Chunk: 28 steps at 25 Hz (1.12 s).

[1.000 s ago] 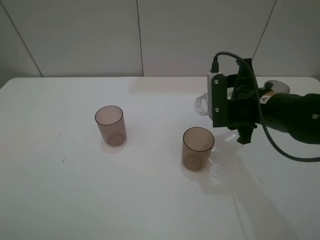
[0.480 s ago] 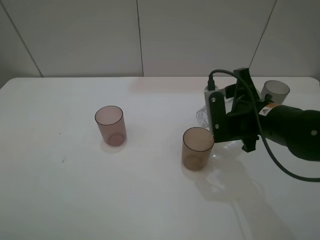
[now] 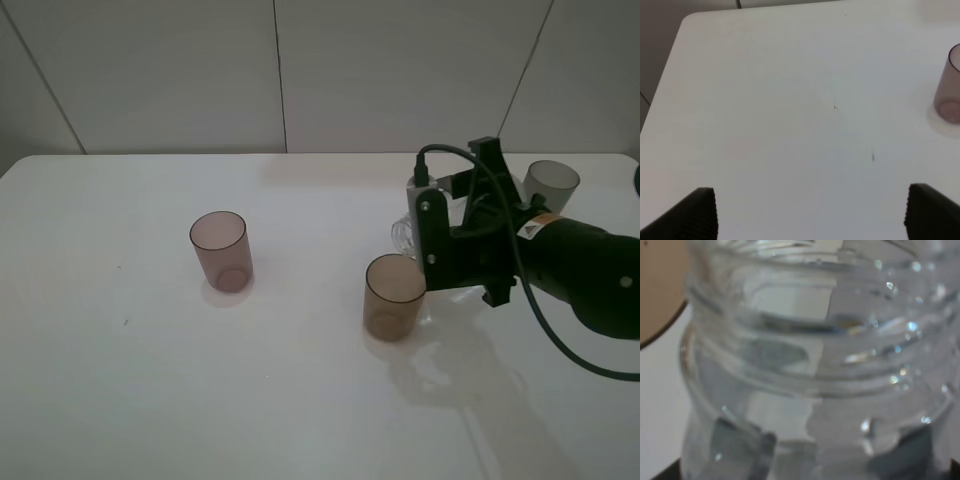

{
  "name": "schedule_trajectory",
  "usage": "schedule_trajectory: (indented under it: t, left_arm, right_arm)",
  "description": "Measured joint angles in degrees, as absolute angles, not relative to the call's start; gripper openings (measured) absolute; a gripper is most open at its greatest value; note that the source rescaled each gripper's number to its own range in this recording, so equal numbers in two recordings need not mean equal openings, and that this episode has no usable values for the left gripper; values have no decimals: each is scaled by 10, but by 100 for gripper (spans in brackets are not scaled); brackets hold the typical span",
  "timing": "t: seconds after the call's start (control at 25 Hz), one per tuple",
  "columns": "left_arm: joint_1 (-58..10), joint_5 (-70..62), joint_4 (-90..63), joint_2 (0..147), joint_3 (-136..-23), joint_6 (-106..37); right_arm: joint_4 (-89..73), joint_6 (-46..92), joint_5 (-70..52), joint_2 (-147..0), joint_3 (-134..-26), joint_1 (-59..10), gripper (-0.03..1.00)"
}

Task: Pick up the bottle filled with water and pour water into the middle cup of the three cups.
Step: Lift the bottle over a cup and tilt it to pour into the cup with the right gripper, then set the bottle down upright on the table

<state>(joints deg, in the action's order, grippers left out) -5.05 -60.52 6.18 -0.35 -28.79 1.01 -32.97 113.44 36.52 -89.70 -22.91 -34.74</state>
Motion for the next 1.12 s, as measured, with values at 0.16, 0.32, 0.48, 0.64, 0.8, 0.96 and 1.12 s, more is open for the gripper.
schedule_trajectory:
  t: [0.16,0.32,0.48,0.64,0.8,0.96,1.12]
  left_arm:
    - [-50,-605,62,-3,-288,10]
    - [-50,-605,62,-3,-288,10]
    - [-50,-605,62,-3,-288,10]
    - [-50,-605,62,-3,-288,10]
    - [-50,-605,62,-3,-288,10]
    - [-50,-605,62,-3,-288,10]
    - [-50,-605,62,-3,-288,10]
  right_arm:
    - [-334,1148,376,-897,-223,-348,1]
    - [-340,1150,387,-897,-220,-348,1]
    - [-350,1154,398,-897,-220,-348,1]
    - [-368,1193,410,-897,-220,-348,1]
    - [-377,1222,433,-897,-220,-350,1]
    - [-378,1230,448,-897,-220,-354,1]
    - [-378,1244,459,-897,-220,-354,1]
